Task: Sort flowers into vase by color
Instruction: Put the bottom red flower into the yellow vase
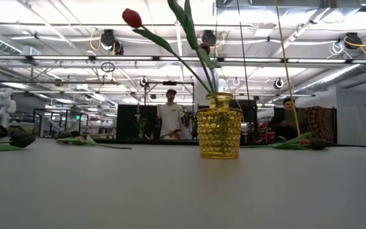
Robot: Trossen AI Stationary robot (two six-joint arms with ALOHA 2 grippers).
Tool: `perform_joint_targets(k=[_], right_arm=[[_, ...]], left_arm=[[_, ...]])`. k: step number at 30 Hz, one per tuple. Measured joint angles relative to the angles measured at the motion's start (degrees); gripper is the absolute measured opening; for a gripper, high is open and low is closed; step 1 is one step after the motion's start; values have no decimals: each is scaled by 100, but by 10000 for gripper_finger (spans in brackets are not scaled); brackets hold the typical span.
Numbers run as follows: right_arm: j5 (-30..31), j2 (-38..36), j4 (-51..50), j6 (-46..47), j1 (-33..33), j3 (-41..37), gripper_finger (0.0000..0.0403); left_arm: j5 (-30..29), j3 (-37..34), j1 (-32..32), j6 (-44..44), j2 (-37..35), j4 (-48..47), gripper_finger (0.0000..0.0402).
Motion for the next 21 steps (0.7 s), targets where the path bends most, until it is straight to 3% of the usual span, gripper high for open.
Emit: perform_joint_targets(k=[21], right_arm=[[-19,0,9,-81,-11,0,0]], left_arm=[[808,0,667,116,-1,401,167]])
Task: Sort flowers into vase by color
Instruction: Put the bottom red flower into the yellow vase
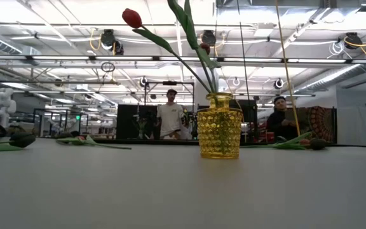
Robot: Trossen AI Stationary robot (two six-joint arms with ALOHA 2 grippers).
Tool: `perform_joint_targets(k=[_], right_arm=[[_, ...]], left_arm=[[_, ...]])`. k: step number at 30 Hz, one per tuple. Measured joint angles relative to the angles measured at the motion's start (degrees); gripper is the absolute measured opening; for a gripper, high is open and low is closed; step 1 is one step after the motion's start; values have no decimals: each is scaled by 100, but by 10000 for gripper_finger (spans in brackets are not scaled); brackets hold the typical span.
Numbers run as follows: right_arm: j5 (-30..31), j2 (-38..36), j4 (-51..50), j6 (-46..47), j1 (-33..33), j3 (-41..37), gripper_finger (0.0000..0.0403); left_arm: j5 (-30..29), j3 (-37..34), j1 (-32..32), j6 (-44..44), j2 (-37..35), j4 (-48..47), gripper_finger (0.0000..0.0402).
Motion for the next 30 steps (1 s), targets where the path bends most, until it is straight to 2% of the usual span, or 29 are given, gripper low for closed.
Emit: perform_joint_targets(k=[18,30], right_arm=[[-133,0,9,-47,-32,0,0],[-215,8,355,-281,-43,-2,0]], left_arm=[[181,0,86,17,1,256,166],[252,0,82,-13,122,420,166]])
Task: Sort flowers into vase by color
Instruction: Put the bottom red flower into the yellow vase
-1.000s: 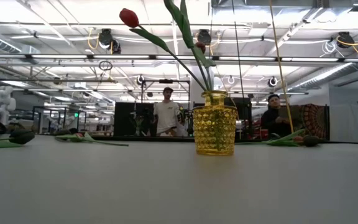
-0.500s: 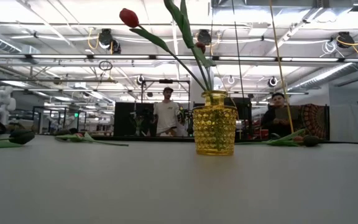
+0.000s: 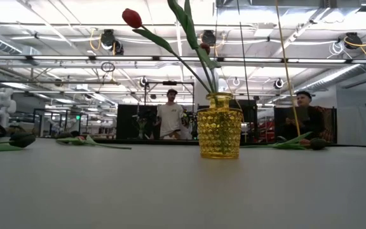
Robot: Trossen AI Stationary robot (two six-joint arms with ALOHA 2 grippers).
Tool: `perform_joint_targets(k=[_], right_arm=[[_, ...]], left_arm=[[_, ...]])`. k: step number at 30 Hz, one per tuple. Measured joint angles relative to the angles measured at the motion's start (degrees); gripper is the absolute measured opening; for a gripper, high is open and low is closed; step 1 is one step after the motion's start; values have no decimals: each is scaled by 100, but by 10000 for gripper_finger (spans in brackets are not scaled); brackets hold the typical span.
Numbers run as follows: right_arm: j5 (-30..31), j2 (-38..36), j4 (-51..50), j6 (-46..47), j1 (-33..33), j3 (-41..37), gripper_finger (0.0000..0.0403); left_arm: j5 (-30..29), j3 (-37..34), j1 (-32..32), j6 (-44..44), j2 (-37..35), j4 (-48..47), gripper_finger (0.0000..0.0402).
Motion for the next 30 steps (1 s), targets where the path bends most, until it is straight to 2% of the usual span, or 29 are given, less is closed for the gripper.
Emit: perform_joint_targets(k=[9,13,24,30], right_arm=[[-218,225,132,109,-22,-2,0],[-237,334,317,82,-24,-2,0],[-202,340,331,69,-71,-2,0],[-198,340,329,67,-110,-2,0]], left_arm=[[-1,0,0,43,5,89,161],[6,0,0,35,5,75,131],[31,0,0,39,3,53,19],[33,0,0,122,0,51,8]])
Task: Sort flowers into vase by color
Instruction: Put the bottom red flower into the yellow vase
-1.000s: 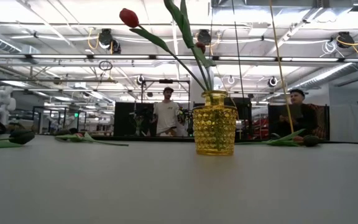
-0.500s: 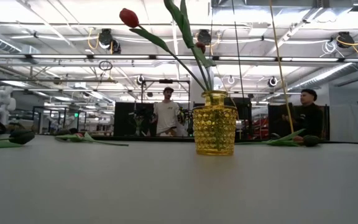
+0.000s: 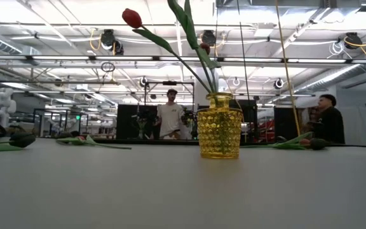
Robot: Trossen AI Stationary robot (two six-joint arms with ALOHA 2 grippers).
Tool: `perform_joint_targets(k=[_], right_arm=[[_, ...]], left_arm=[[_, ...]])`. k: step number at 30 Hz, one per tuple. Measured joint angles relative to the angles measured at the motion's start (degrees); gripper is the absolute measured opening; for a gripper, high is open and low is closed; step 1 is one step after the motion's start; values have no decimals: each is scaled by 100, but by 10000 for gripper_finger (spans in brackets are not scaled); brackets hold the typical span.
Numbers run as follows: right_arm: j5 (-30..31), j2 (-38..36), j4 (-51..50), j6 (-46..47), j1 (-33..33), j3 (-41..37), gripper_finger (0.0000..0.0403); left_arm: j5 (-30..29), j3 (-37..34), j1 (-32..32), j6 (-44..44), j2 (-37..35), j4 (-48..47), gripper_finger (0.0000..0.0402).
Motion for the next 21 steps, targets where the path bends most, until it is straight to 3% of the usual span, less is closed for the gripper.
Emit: perform_joint_targets(k=[13,21], right_arm=[[4,0,-11,46,-36,0,5],[40,0,8,182,-199,0,66]], left_arm=[[47,0,2,79,-2,8,5],[234,0,2,186,-2,31,4]])
